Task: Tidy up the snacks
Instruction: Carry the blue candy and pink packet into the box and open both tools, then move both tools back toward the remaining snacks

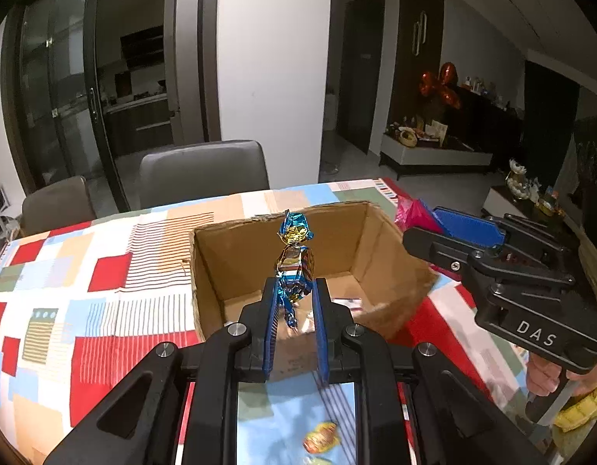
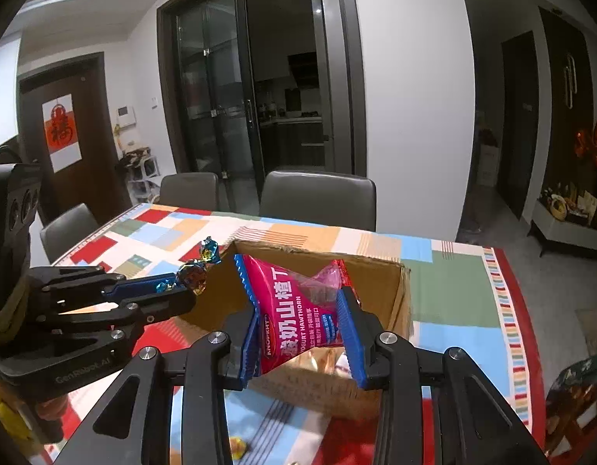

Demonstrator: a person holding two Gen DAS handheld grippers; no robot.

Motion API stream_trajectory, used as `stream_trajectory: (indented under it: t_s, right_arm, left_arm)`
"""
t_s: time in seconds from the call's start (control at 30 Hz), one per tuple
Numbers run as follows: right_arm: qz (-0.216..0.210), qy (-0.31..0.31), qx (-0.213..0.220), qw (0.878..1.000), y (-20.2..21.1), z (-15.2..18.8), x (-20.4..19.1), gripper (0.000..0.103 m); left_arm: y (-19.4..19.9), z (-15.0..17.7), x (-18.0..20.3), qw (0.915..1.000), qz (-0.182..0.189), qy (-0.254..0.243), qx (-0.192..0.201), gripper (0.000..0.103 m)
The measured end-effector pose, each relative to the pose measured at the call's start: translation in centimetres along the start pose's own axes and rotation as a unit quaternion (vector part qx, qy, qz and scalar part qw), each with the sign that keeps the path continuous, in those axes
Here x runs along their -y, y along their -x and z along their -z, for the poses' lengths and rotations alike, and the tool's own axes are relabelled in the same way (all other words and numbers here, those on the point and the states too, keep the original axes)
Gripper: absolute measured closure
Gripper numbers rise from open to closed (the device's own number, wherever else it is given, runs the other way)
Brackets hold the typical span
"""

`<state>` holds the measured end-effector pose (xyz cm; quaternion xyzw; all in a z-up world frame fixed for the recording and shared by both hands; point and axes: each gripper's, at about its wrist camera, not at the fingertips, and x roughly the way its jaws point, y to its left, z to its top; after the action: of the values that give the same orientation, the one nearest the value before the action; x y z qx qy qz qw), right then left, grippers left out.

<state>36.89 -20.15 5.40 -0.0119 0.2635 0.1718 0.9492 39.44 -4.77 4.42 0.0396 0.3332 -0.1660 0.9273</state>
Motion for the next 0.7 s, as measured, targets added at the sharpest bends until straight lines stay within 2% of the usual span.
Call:
stream_trajectory:
  t_s: [0.23,0.3,0.37,0.53,0.7]
  right_arm:
    - [0.009,-0.005,-0.023,1.0,-3.4,-0.5,0.8,0.065]
    - [0.015,-0.006,-0.026,1.0,-3.9,-0.5,1.1,0.061]
    - [0.021,-0.012,-0.032,0.999,-4.1,-0.3,1.3,0.046]
    - [0.035,-0.017,-0.03,0.999,-3.1,0.5,1.7,0.045]
    - [0.03,-0.016,-0.024,0.999,-1.6,1.2,1.3,0.045]
  left_arm:
    - [-3.3,-1.0,-1.0,0.9999,-0.006,0.0,-0.015,0.082]
    - [-3.7,-1.2,-1.2,0.9998,-0.013,0.004,-0.015,0.058]
    - [-3.6,-1.1,-1.5,0.9997,-0.015,0.013,-0.011,0.047]
    - [-2.2,-0.4,-0.8,0.9992,-0.04,-0.003,0.002,0.042]
    - [-0.2,0.6,0.3,0.9985,-0.052,-0.012,0.015,0.038]
